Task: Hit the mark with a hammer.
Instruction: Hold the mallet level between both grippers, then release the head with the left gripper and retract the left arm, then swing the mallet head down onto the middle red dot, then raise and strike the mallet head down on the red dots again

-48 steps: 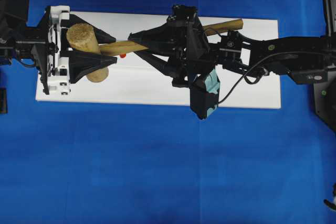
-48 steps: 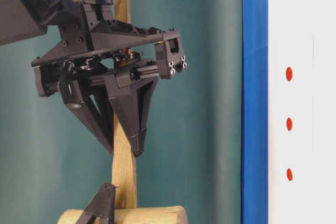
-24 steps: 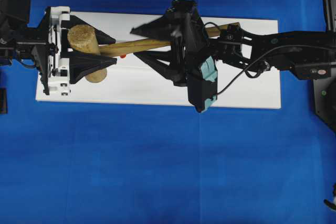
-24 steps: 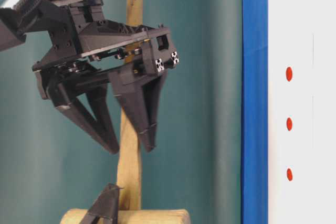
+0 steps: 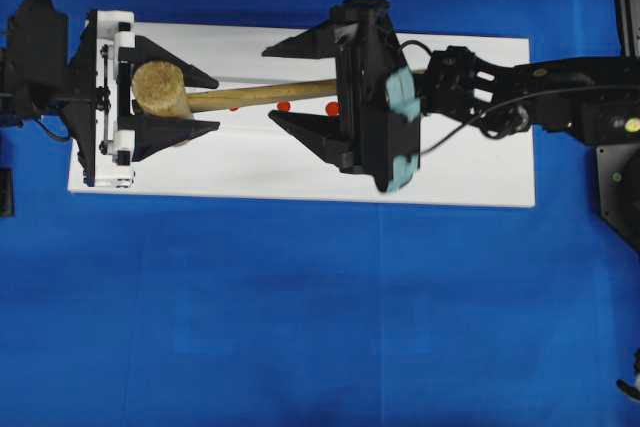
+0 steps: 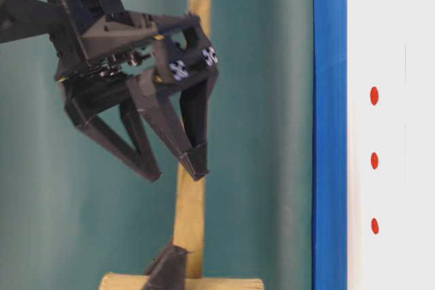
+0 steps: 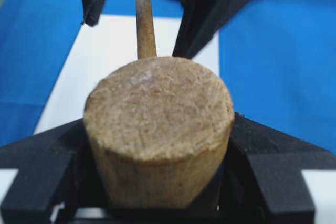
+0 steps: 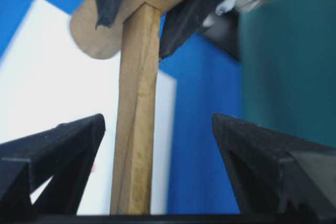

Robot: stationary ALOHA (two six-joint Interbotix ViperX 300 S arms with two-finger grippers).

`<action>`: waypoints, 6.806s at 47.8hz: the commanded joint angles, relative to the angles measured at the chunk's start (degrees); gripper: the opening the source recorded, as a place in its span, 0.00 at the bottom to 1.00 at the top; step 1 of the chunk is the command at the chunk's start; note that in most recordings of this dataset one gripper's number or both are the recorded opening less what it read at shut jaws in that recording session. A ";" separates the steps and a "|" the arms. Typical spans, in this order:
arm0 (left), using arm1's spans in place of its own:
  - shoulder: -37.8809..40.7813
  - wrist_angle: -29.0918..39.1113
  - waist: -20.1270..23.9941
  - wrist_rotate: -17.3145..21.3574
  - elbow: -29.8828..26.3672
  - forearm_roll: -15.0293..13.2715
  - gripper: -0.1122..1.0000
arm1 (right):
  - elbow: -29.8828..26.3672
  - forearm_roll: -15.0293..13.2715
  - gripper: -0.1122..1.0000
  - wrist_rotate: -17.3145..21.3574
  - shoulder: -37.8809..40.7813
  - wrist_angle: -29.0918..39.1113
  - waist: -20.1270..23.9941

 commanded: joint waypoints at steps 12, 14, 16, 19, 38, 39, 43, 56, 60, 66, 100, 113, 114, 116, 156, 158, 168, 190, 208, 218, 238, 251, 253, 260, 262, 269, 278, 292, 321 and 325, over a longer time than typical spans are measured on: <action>-2.02 0.00 -1.49 4.75 -0.44 -0.09 0.48 | 1.76 13.10 0.98 0.09 -3.96 6.50 -1.93; -2.29 0.00 -1.41 4.75 -0.26 -0.09 0.48 | 1.85 13.62 0.98 0.09 -4.04 6.86 -1.93; -2.55 0.00 -1.49 4.75 -0.18 -0.09 0.48 | 1.93 14.15 0.98 0.09 -4.04 7.03 -1.93; -3.08 0.00 -1.41 4.75 0.18 -0.09 0.48 | 1.93 14.68 0.98 0.09 -4.04 7.12 -1.93; -3.69 -0.09 -1.58 4.39 0.18 -0.18 0.48 | 2.11 15.29 0.64 0.00 -4.04 7.47 -1.93; -3.69 -0.09 -1.67 4.39 0.18 -0.18 0.48 | 2.02 15.29 0.59 0.00 -4.04 7.47 -1.93; -3.52 -0.26 -1.67 4.39 0.00 -0.18 0.48 | 1.93 15.29 0.36 0.00 -4.04 8.17 -1.93; -3.52 -0.53 -1.67 4.48 0.00 -0.18 0.48 | 1.85 15.29 0.12 0.09 -3.96 8.44 -1.93; -3.52 -0.53 -1.67 4.48 0.00 -0.18 0.48 | 1.93 15.38 0.12 0.18 -4.04 8.53 -1.93; -3.52 -0.53 -1.67 4.48 0.00 -0.26 0.48 | 1.93 16.00 0.12 0.18 -3.96 8.44 -1.93; -7.82 2.72 0.18 2.90 2.81 -0.53 0.88 | 4.83 22.41 0.12 0.18 -6.24 10.20 -1.93; -18.90 9.32 0.18 2.64 8.09 -0.53 0.88 | 8.96 25.05 0.12 0.18 -9.76 10.02 -1.93; -20.04 9.93 0.18 2.64 8.61 -0.53 0.88 | 9.14 25.14 0.12 0.18 -9.84 10.02 -1.93; -22.32 11.25 0.18 2.55 9.40 -0.53 0.88 | 9.49 25.31 0.12 0.18 -10.11 10.02 -1.93; -39.90 29.44 0.18 2.11 13.54 -0.53 0.87 | 9.93 25.49 0.12 0.09 -8.17 2.90 -3.69; -39.90 29.44 0.18 2.11 13.45 -0.53 0.87 | 9.93 25.49 0.12 0.09 -8.17 3.16 -3.69; -39.90 29.44 0.18 2.20 13.45 -0.53 0.87 | 10.02 25.49 0.12 0.09 -8.17 5.01 -3.78; -39.90 29.44 0.18 2.20 13.54 -0.44 0.87 | 11.16 31.55 0.12 0.18 6.24 6.42 -3.78; -39.90 29.44 0.18 2.20 13.62 -0.53 0.87 | 12.13 31.20 0.12 -0.53 -1.32 2.81 -3.69; -39.99 29.44 0.18 2.20 13.62 -0.44 0.87 | 14.15 29.79 0.12 -0.53 -9.76 2.90 -2.81; -40.08 29.44 0.18 2.20 13.62 -0.44 0.87 | 20.13 29.88 0.12 -0.18 -18.37 1.93 -2.37; -40.08 29.44 0.18 2.20 13.71 -0.44 0.87 | 21.09 30.15 0.12 0.00 -14.68 1.93 -2.37; -40.08 29.44 0.18 2.20 13.71 -0.44 0.87 | 21.80 30.67 0.12 0.09 -12.74 2.11 -2.37; -40.08 29.44 0.18 2.20 13.71 -0.44 0.87 | 22.85 34.72 0.12 0.18 -5.10 3.43 -2.46; -40.08 29.44 0.18 2.20 13.62 -0.44 0.87 | 22.85 35.24 0.12 0.09 -4.31 3.69 -2.37; -40.25 29.44 0.18 2.20 13.62 -0.44 0.87 | 22.76 35.33 0.12 -0.09 -5.45 3.16 -2.37; -40.34 29.44 0.18 2.20 13.71 -0.44 0.87 | 23.38 34.89 0.12 -0.53 -11.43 1.58 -2.37; -40.25 29.44 0.18 2.20 13.71 -0.44 0.87 | 29.00 34.01 0.12 -0.88 -27.77 1.49 -1.85; -40.43 29.44 0.18 2.20 13.71 -0.44 0.87 | 33.75 34.45 0.12 -0.62 -22.50 1.58 -1.85; -40.34 29.44 0.18 2.20 13.71 -0.44 0.87 | 34.10 35.86 0.12 -0.44 -17.49 2.29 -1.85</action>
